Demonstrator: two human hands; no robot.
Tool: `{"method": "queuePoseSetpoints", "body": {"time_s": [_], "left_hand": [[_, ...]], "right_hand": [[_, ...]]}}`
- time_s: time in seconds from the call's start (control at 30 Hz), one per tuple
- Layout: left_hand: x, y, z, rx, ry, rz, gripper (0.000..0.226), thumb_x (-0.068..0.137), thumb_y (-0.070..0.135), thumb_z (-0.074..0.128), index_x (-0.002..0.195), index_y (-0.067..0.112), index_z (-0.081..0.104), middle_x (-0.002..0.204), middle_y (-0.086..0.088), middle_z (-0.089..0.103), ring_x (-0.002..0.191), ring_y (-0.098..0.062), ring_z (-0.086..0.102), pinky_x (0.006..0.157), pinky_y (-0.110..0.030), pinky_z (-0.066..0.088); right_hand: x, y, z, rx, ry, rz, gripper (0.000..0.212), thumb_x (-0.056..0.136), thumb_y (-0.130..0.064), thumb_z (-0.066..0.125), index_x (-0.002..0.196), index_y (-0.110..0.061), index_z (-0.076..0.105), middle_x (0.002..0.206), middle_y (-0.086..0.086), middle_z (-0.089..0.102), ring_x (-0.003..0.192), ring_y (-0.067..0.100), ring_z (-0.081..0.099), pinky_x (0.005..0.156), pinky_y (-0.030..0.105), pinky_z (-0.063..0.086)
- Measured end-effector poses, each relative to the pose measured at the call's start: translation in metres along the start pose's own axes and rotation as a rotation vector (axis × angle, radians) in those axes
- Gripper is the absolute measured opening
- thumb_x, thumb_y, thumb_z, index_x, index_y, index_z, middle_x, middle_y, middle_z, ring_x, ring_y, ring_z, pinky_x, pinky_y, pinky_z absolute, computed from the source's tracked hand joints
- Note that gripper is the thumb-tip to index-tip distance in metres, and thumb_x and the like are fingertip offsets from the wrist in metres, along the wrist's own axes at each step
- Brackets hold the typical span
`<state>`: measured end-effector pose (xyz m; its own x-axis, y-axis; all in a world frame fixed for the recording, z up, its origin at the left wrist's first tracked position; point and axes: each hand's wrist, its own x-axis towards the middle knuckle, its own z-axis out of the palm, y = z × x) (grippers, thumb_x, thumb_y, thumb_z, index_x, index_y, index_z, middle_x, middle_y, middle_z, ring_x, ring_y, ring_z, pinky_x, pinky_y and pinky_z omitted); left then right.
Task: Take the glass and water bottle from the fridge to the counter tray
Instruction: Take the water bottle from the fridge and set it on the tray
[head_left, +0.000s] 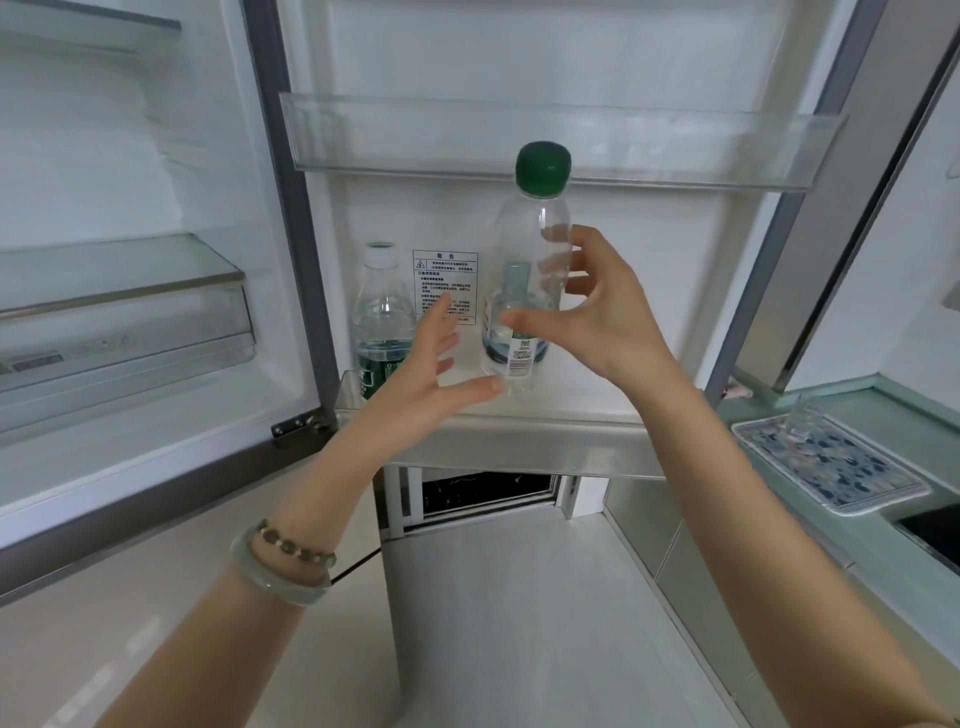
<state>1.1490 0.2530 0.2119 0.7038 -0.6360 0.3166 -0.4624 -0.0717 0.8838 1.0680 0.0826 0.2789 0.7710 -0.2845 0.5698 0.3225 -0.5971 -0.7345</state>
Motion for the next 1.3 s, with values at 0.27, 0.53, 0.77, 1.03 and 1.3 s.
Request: {"method": "queuePoseSetpoints", "body": {"time_s": [0.27, 0.53, 0.77, 1.03, 1.3], "left_hand": [[-0.028, 0.016, 0.02, -0.844, -0.016, -0.452, 0.069, 0.097, 0.056, 0.038, 0.135, -0.001, 0.046, 0.134, -0.02, 0.058, 0.117, -0.026, 0.06, 0.099, -0.035, 0.048], [-0.062, 0.01, 0.088, -1.16, -0.3, -0.649, 0.075, 0.095, 0.06, 0.038, 0.126, -0.007, 0.051, 0.125, -0.024, 0.064, 0.121, -0.034, 0.06, 0.096, -0.041, 0.051], [-0.088, -0.013, 0.163, -1.206, -0.475, -0.827, 0.073, 0.096, 0.056, 0.04, 0.125, -0.009, 0.052, 0.12, -0.026, 0.066, 0.109, -0.034, 0.067, 0.08, -0.04, 0.057], [-0.104, -0.039, 0.215, -1.203, -0.634, -0.957, 0.077, 0.09, 0.054, 0.048, 0.131, -0.011, 0.046, 0.126, -0.027, 0.062, 0.113, -0.035, 0.065, 0.081, -0.039, 0.059], [-0.094, -0.041, 0.253, -1.131, -0.701, -1.012, 0.075, 0.097, 0.053, 0.04, 0.137, -0.01, 0.041, 0.129, -0.026, 0.061, 0.122, -0.035, 0.06, 0.09, -0.04, 0.052]], "right_hand": [[-0.046, -0.058, -0.032, 0.043, 0.048, 0.022, 0.068, 0.06, -0.024, 0.089, 0.117, -0.03, 0.052, 0.101, -0.002, 0.061, 0.089, 0.014, 0.065, 0.071, 0.022, 0.056], [-0.125, -0.054, -0.072, -0.065, 0.118, 0.154, 0.071, 0.059, -0.027, 0.09, 0.12, -0.027, 0.053, 0.103, 0.001, 0.063, 0.089, 0.013, 0.066, 0.068, 0.018, 0.053], [-0.194, -0.029, -0.096, -0.195, 0.185, 0.279, 0.072, 0.057, -0.034, 0.087, 0.12, -0.023, 0.055, 0.107, -0.008, 0.066, 0.099, 0.008, 0.064, 0.085, 0.023, 0.051], [-0.247, -0.002, -0.107, -0.254, 0.297, 0.459, 0.072, 0.057, -0.031, 0.09, 0.12, -0.028, 0.055, 0.104, -0.016, 0.065, 0.097, 0.006, 0.062, 0.085, 0.041, 0.055], [-0.261, 0.018, -0.133, -0.296, 0.374, 0.55, 0.075, 0.058, -0.031, 0.089, 0.123, -0.026, 0.053, 0.109, -0.009, 0.065, 0.101, 0.014, 0.062, 0.089, 0.043, 0.053]]}}
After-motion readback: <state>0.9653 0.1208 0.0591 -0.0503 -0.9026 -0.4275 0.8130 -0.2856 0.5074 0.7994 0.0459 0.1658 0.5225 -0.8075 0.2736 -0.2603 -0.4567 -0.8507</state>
